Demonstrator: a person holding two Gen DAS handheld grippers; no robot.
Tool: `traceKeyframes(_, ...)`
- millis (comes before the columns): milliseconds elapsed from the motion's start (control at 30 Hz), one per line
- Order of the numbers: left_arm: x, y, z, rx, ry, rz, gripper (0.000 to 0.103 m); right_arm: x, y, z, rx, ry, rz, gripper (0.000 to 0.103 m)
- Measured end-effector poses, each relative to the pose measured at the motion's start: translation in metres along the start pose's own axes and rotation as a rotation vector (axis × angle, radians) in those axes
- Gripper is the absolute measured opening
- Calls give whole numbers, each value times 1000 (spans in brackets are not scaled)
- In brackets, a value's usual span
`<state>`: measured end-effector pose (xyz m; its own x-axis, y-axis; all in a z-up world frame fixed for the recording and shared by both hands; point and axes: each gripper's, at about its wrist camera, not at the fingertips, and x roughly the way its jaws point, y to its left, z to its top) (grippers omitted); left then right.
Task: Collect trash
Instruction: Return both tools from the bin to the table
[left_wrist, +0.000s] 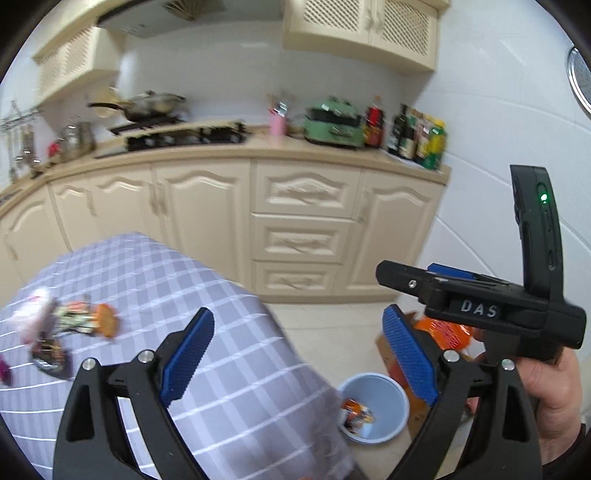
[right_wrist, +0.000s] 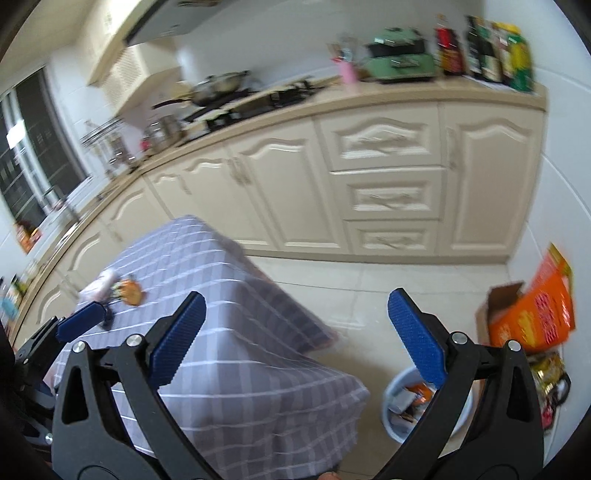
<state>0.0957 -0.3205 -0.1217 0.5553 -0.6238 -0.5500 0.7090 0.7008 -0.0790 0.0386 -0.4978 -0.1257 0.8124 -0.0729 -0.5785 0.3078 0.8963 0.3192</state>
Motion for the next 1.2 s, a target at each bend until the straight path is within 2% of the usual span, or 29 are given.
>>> traceKeyframes(233,-48,70,0,-73,-78,128,91,17,80,8,-102,9,112,97)
traceKeyframes(367,-74,114,-8,-117,-116,228,92,31,119,4,-155,32,152,97)
traceKeyframes(533,-96,176,-27,-195,-119,352,93,57,167,-5,-218,69,202,97)
traceKeyframes(767,-108,269,-61,-319,-58,576,93,109,211,-18,-272,142,251,97)
traceKeyframes(867,-102,303,-72,-330,9,654,93,134,225,-23,-301,184,252,97)
traceKeyframes(1100,-71,352,-86,-350,120,710,93,187,244,-30,-353,245,217,96)
traceKeyframes(1133,-66,359,-88,-356,134,712,93,190,243,-30,-356,249,214,95)
traceKeyframes(1200,-57,370,-90,-381,173,707,93,198,244,-31,-361,263,207,81)
